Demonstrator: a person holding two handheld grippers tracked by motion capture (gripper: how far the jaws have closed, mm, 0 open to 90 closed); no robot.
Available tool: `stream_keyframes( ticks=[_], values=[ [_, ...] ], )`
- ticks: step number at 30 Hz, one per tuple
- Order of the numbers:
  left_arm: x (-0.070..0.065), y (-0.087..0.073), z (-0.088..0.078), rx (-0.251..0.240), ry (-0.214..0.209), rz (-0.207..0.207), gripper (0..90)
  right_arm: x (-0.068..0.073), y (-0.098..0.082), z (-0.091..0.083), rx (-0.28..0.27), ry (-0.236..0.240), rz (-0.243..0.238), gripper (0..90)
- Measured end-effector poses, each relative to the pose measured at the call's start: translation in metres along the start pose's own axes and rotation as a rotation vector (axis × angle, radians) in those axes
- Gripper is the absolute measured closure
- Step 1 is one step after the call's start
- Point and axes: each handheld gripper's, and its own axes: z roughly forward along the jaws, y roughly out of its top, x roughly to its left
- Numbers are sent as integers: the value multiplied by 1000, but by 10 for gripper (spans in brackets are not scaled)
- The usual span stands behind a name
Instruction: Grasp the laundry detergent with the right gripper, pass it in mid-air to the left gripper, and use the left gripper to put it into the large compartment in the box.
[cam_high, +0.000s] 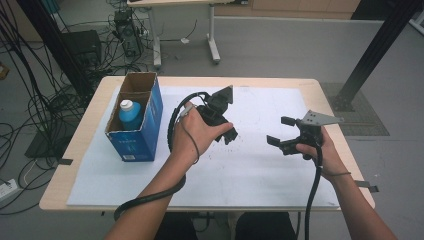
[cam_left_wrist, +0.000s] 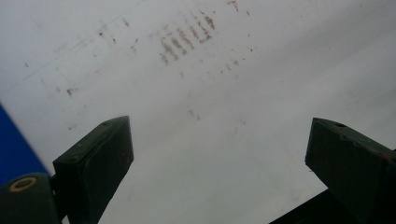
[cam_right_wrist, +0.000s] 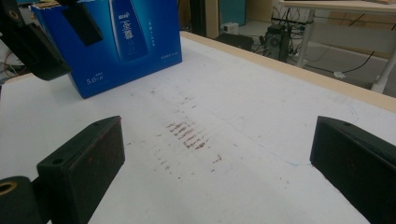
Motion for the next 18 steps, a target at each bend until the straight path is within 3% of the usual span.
stream_keyframes(
  ticks=[7,18],
  values=[
    [2,-1,11,12,-7,-8,81,0,2,-1,1,-7,-3,31],
    [2,-4,10,7,-9,-10,80,3,3,-2,-3,-8,-9,31]
  ],
)
